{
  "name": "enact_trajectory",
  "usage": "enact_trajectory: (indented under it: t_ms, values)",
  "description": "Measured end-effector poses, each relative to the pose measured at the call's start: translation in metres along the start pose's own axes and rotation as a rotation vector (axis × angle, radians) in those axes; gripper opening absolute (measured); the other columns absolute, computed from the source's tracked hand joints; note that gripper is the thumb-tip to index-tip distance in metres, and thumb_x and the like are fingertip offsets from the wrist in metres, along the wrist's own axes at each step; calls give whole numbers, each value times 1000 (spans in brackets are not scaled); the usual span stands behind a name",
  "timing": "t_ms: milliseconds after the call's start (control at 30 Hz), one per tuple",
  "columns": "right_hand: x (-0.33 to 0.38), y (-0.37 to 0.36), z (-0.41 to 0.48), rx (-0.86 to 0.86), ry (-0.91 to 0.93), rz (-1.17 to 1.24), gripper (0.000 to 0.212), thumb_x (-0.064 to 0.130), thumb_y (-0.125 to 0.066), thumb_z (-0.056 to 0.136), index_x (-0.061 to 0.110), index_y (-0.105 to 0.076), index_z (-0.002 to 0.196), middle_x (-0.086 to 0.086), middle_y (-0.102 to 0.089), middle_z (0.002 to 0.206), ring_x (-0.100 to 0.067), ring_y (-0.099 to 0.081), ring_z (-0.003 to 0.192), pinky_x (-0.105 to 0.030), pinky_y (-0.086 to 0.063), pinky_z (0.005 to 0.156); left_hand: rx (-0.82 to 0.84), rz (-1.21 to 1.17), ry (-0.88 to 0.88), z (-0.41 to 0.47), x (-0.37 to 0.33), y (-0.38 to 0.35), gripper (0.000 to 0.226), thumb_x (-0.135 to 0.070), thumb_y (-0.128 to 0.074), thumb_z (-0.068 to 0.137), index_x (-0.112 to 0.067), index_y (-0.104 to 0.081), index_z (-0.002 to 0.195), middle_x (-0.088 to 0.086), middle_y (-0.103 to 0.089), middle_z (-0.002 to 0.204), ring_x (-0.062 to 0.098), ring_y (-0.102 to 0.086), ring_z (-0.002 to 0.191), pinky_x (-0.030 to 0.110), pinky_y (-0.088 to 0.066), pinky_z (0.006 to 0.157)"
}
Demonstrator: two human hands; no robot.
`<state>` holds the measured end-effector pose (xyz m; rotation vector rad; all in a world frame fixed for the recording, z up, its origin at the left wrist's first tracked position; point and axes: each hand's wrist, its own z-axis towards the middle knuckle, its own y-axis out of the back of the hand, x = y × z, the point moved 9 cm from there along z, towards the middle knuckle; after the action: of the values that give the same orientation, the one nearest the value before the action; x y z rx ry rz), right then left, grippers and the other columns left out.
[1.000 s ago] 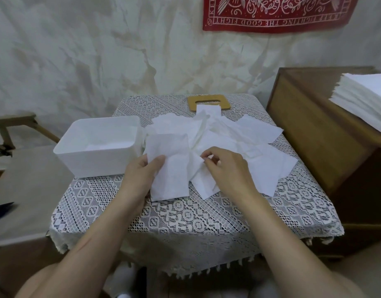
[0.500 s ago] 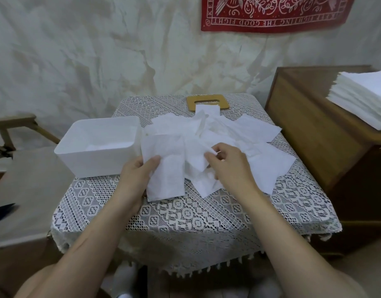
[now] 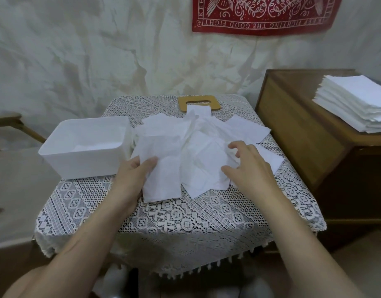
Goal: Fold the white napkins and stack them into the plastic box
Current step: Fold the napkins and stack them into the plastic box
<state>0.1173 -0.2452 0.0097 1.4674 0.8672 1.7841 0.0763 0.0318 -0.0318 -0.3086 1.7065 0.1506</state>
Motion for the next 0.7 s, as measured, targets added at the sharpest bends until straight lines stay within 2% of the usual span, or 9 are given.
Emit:
enact_trajectory:
  t_ms: [133, 233, 333, 500, 700]
  values:
    - [4, -12, -1, 34, 39, -87, 33, 38, -63, 94, 31, -51, 124, 3, -47, 122, -27, -61, 92, -37, -46, 78, 2, -4, 2, 2, 3, -3, 16, -21, -62, 102, -13, -73, 110, 4, -80, 106, 23, -77, 97, 40, -58, 83]
    - [0, -24, 0, 74, -6, -84, 50, 51, -68, 89, 28, -50, 129, 2, -50, 124, -27, -61, 102, -38, -44, 80, 4, 7, -6, 1, 4, -8, 16, -21, -62, 102, -12, -74, 107, 4, -81, 104, 23, -77, 95, 39, -58, 82]
    - [4, -30, 3, 50, -3, -133, 56, 60, -67, 86, 24, -50, 126, 2, -50, 121, -27, -61, 100, -37, -42, 76, 13, 5, -4, -2, 5, -12, 15, -21, -62, 102, -12, -74, 106, 4, -81, 102, 23, -78, 92, 37, -58, 77]
    - [10, -33, 5, 43, 32, -140, 29, 47, -60, 94, 25, -56, 112, 1, -52, 114, -26, -59, 92, -37, -45, 76, 15, 18, -11, -2, 5, -13, 16, -21, -61, 103, -13, -74, 108, 2, -81, 101, 20, -78, 91, 35, -57, 74]
    - [11, -27, 5, 5, 96, -156, 9, 31, -55, 98, 26, -62, 100, 2, -56, 103, -23, -59, 85, -34, -45, 70, -5, 20, -7, 0, 5, -9, 15, -21, -63, 102, -13, -75, 106, 3, -81, 102, 25, -77, 96, 41, -59, 84]
